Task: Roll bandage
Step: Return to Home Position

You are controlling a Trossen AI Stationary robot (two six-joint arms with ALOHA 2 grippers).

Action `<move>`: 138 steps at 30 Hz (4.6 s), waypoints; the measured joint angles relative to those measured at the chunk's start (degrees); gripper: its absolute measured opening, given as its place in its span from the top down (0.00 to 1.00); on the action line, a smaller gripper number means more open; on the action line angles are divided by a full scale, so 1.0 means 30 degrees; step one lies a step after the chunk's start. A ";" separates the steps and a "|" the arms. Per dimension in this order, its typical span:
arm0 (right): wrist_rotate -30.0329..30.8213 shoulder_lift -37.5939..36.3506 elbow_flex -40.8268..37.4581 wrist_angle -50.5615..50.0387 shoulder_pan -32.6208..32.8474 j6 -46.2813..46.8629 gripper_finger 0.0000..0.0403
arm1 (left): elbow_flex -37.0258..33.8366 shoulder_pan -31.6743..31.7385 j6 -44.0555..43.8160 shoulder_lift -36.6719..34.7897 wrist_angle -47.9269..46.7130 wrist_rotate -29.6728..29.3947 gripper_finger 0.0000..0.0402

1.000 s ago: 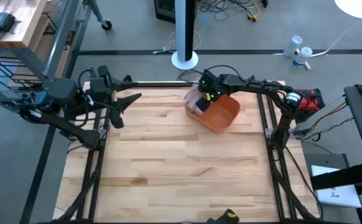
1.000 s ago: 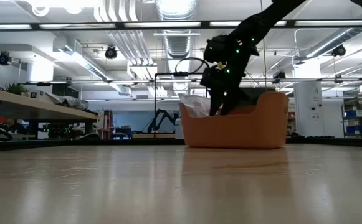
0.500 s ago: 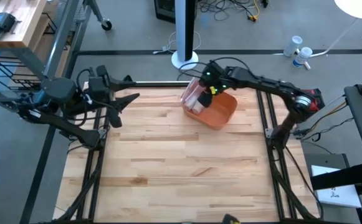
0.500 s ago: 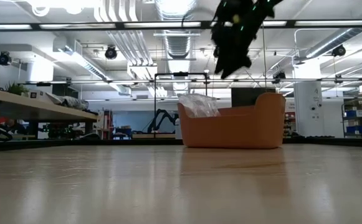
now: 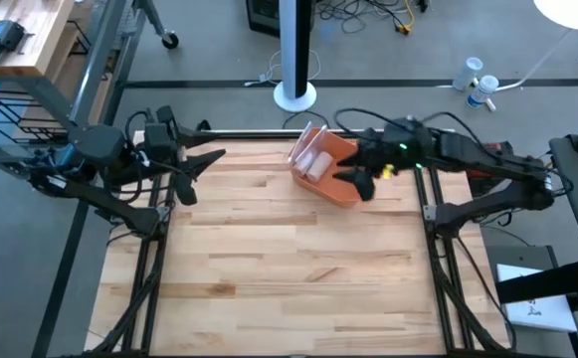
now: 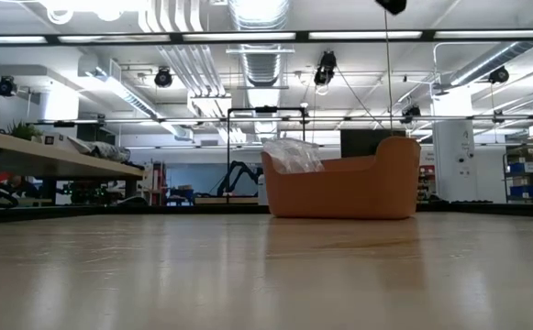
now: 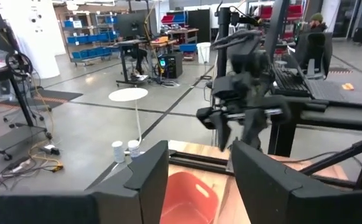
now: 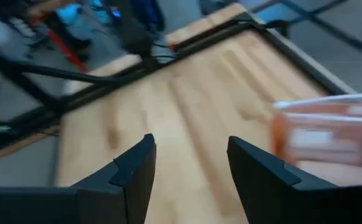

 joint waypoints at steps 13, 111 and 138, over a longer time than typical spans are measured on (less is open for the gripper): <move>0.3398 -0.3200 -0.3058 0.1649 0.8620 -0.0868 0.51 | -0.2539 -0.0138 -0.6635 0.1148 -0.2533 0.0711 0.53; 1.1028 -2.1065 -2.4955 1.7062 1.3009 -0.8485 0.38 | -2.9093 -0.0337 -0.4233 -2.0796 0.9144 0.7339 0.62; 1.1025 -2.0453 -2.4968 1.5870 1.3009 -0.8487 0.44 | -3.0676 0.0750 -0.2981 -1.8317 1.4262 0.7856 0.62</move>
